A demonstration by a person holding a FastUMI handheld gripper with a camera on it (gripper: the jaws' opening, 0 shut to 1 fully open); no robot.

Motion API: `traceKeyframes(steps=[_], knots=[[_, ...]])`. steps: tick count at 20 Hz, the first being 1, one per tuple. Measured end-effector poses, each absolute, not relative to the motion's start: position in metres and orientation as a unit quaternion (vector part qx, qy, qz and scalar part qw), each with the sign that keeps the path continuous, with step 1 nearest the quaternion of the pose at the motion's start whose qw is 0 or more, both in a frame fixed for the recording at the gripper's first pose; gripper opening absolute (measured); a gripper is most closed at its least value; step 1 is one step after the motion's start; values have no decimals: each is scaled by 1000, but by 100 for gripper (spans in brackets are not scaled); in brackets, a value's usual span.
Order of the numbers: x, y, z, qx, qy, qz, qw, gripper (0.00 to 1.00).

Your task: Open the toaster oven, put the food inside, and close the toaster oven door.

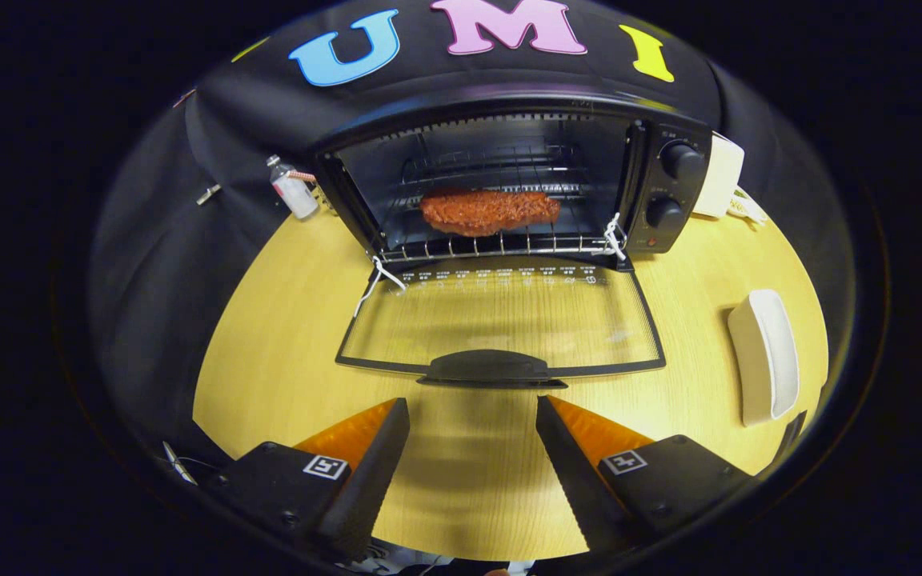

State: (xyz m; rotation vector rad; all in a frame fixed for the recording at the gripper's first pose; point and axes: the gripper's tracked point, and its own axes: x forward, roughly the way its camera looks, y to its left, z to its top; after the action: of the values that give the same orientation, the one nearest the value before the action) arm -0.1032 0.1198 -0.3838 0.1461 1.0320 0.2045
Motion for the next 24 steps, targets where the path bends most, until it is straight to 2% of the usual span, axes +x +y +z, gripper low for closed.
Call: traceKeyframes(steps=[8, 13, 24], knots=[[-97, 114, -422, 45, 523, 54, 849, 99], [-87, 109, -423, 26, 515, 33, 856, 96], [-89, 104, -396, 16, 465, 40, 884, 97]])
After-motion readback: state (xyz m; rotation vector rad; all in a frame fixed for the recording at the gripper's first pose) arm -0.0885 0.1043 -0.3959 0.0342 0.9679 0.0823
